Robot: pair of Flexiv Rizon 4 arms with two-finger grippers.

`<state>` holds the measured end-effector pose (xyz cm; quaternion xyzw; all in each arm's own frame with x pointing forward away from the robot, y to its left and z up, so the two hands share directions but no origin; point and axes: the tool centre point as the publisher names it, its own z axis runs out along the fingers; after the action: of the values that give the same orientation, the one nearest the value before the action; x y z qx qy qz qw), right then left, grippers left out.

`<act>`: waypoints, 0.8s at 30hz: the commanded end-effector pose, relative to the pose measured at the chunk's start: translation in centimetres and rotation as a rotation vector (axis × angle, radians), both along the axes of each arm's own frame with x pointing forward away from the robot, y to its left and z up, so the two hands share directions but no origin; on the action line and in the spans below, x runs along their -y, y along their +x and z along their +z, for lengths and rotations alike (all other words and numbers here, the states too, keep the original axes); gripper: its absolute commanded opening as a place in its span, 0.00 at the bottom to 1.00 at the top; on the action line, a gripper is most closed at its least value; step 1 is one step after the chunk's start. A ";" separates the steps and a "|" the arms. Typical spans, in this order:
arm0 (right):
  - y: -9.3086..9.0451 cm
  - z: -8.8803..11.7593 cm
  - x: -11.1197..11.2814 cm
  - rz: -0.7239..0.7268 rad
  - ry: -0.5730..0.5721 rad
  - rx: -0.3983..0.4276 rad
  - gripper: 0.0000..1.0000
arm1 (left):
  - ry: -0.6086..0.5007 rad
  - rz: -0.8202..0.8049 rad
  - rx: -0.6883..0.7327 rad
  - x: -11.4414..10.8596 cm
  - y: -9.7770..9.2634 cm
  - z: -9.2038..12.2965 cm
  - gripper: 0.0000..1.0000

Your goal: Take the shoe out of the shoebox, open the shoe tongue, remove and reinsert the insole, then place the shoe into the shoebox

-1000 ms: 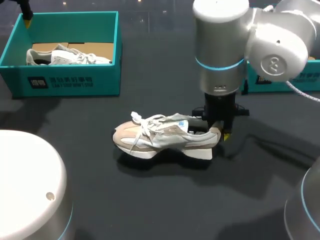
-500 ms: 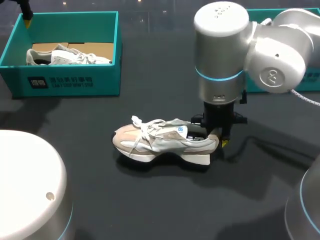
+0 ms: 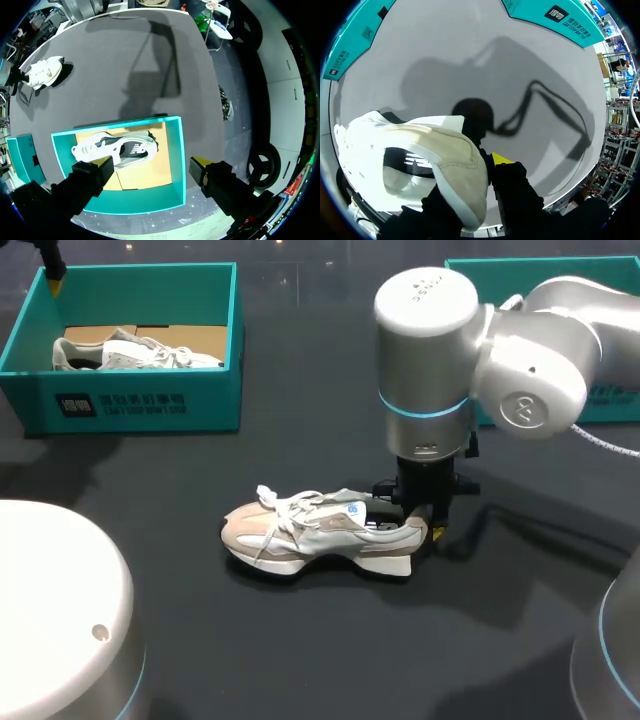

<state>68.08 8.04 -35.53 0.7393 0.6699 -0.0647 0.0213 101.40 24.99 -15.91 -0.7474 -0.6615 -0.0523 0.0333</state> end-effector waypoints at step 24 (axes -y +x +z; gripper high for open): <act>-0.2 -2.9 0.1 0.037 0.014 -0.013 0.39 | 0.001 -0.001 0.002 -0.1 -0.1 0.0 1.00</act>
<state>68.08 8.00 -38.22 0.7261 0.6841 -0.0684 0.0124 101.40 25.00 -15.92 -0.7473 -0.6615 -0.0523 0.0333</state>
